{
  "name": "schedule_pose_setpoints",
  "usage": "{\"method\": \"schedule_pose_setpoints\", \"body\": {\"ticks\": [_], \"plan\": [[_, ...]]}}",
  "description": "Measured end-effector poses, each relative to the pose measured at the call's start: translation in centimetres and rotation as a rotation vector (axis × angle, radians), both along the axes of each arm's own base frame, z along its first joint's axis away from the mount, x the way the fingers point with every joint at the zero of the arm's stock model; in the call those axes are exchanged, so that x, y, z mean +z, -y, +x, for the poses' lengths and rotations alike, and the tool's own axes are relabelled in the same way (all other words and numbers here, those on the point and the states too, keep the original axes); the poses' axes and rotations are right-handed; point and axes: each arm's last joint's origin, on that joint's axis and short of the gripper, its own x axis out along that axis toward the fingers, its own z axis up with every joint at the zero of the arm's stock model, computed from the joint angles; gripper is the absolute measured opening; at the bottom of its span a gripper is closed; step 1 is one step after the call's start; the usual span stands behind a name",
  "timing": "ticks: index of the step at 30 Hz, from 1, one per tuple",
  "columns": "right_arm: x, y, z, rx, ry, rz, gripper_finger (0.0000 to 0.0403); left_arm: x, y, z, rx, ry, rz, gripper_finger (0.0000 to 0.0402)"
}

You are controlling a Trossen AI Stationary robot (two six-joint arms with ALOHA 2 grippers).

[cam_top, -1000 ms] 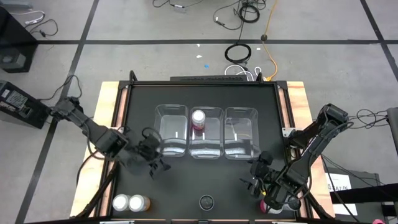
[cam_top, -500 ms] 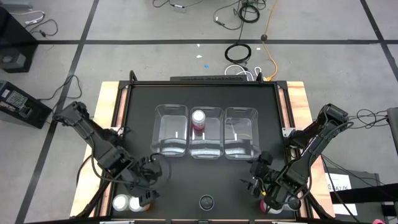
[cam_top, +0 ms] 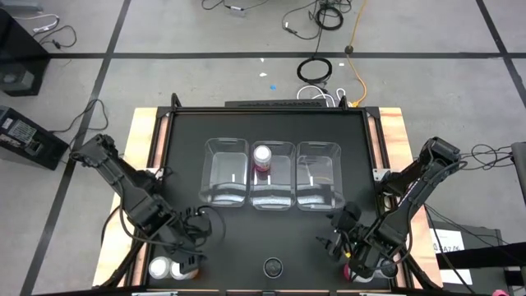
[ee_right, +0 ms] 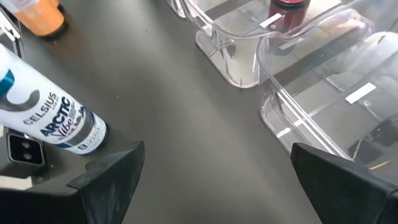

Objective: Sort soda cans
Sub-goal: Put the right yellow-white soda can into the middle left transparent bin

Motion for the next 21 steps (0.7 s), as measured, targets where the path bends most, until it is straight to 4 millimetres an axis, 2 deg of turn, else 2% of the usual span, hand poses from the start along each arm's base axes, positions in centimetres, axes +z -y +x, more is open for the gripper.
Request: {"method": "schedule_pose_setpoints", "body": {"ticks": [6,11,21], "plan": [[0.0,0.0,0.0,-0.031,0.014,0.035,0.0398,-0.4,-0.6,-0.6,-0.01,-0.063,0.068,0.0356],[0.1,-0.3,0.2,-0.032,0.037,0.066,0.0398,-0.3,-0.7,-0.3,0.021,-0.009,0.117,0.0356],[0.3,-0.6,0.5,-0.031,0.069,0.108,0.0398,-0.4,0.3,-1.1,-0.08,-0.012,0.104,0.0356]]}}
